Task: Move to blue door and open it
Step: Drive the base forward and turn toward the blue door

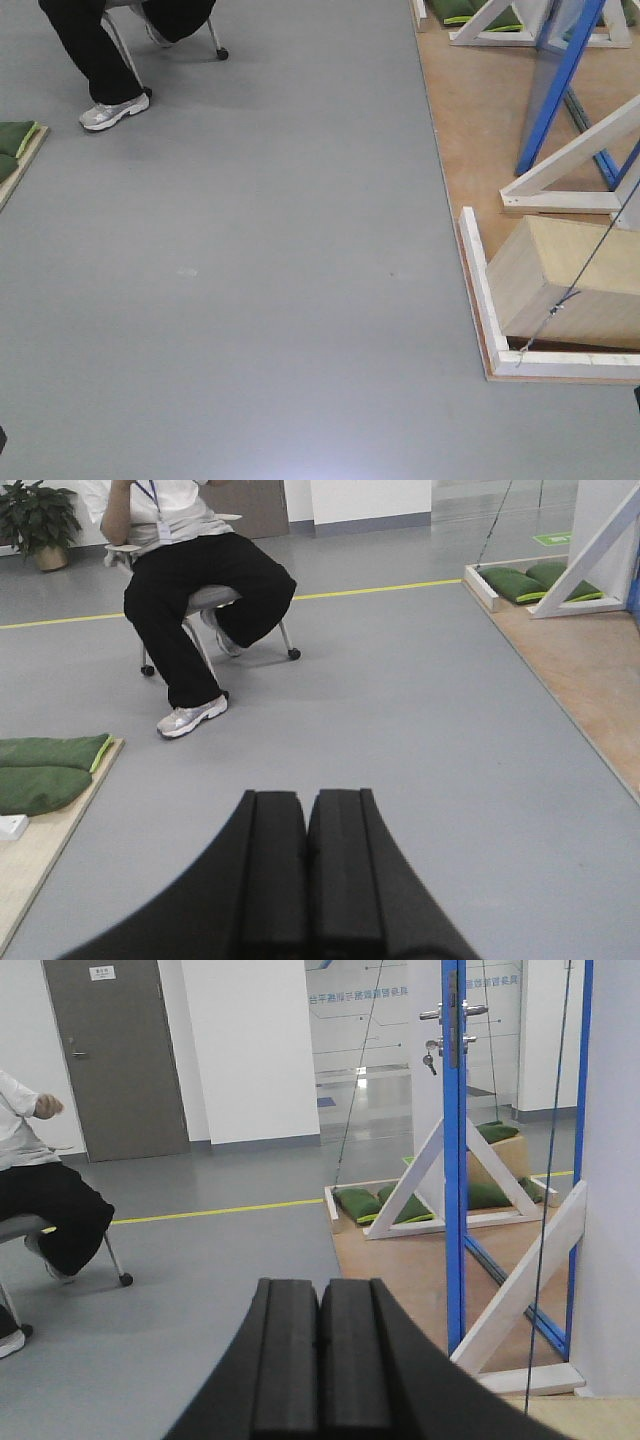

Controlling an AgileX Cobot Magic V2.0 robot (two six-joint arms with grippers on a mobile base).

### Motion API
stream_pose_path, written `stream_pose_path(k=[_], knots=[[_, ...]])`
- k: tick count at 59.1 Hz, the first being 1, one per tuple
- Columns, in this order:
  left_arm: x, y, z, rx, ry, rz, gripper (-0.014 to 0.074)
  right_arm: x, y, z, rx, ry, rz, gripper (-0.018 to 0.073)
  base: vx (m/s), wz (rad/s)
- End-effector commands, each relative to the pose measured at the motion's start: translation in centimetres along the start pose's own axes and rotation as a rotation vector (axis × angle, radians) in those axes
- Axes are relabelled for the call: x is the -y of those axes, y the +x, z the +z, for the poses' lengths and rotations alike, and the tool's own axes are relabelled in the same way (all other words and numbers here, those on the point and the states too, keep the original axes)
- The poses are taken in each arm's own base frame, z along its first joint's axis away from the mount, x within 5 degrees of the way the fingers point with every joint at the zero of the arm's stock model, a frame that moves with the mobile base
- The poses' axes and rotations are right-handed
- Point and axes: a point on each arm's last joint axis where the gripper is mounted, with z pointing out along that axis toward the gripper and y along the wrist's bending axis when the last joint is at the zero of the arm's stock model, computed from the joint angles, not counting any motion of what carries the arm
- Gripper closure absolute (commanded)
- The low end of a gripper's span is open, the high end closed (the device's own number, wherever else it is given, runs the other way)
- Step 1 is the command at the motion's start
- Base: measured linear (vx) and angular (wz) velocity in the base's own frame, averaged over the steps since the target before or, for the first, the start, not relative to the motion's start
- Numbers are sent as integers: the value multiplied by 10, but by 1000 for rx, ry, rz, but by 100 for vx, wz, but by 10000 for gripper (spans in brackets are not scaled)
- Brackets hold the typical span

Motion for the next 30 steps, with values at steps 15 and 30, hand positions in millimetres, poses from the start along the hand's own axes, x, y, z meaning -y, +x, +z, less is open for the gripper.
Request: stream_pose_path(k=[15,30], knots=[[0,-7,-1,90,4,-9,526,-1,-2,-1,83,-9,-16,557,45,-4],[0,-7,-1,90,4,-9,526,-1,-2,-1,84,-9,-16,557,44,-8]])
